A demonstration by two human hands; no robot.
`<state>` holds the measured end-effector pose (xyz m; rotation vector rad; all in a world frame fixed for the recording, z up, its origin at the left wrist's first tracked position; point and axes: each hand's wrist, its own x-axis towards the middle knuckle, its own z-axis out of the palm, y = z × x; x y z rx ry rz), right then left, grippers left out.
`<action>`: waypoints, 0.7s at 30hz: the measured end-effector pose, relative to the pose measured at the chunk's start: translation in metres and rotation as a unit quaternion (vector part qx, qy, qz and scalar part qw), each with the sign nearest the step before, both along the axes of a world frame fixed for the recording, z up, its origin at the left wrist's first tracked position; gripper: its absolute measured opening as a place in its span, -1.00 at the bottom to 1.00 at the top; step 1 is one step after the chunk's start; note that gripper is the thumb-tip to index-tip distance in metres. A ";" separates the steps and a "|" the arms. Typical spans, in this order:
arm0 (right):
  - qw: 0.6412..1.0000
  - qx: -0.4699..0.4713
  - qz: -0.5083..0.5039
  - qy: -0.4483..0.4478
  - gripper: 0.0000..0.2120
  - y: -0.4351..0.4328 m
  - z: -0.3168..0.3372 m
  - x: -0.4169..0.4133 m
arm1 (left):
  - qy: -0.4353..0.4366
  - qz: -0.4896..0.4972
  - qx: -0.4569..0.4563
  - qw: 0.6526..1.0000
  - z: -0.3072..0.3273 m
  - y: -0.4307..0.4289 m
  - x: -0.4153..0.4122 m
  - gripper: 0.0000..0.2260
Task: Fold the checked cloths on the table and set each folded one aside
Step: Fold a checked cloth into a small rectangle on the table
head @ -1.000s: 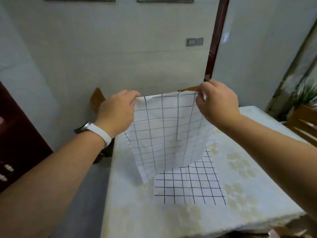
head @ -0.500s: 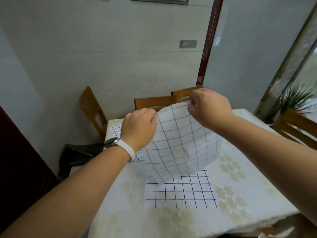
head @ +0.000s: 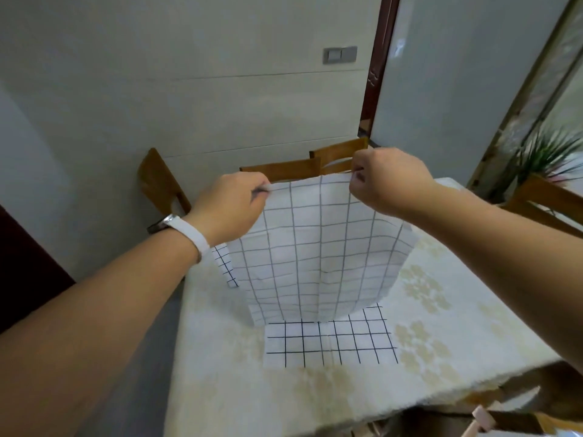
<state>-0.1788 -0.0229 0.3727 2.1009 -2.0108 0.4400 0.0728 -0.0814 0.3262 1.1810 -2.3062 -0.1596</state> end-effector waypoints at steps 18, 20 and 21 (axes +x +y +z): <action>0.998 0.066 -0.014 0.003 -0.75 -0.164 -0.126 -0.049 | -0.085 0.112 0.086 0.986 -0.089 -0.149 -0.047 -0.86; 0.997 0.075 -0.018 -0.002 -0.73 -0.181 -0.144 -0.054 | -0.098 0.115 0.089 0.985 -0.105 -0.165 -0.052 -0.88; 0.997 0.077 -0.016 -0.005 -0.74 -0.189 -0.152 -0.057 | -0.102 0.118 0.085 0.984 -0.112 -0.172 -0.055 -0.88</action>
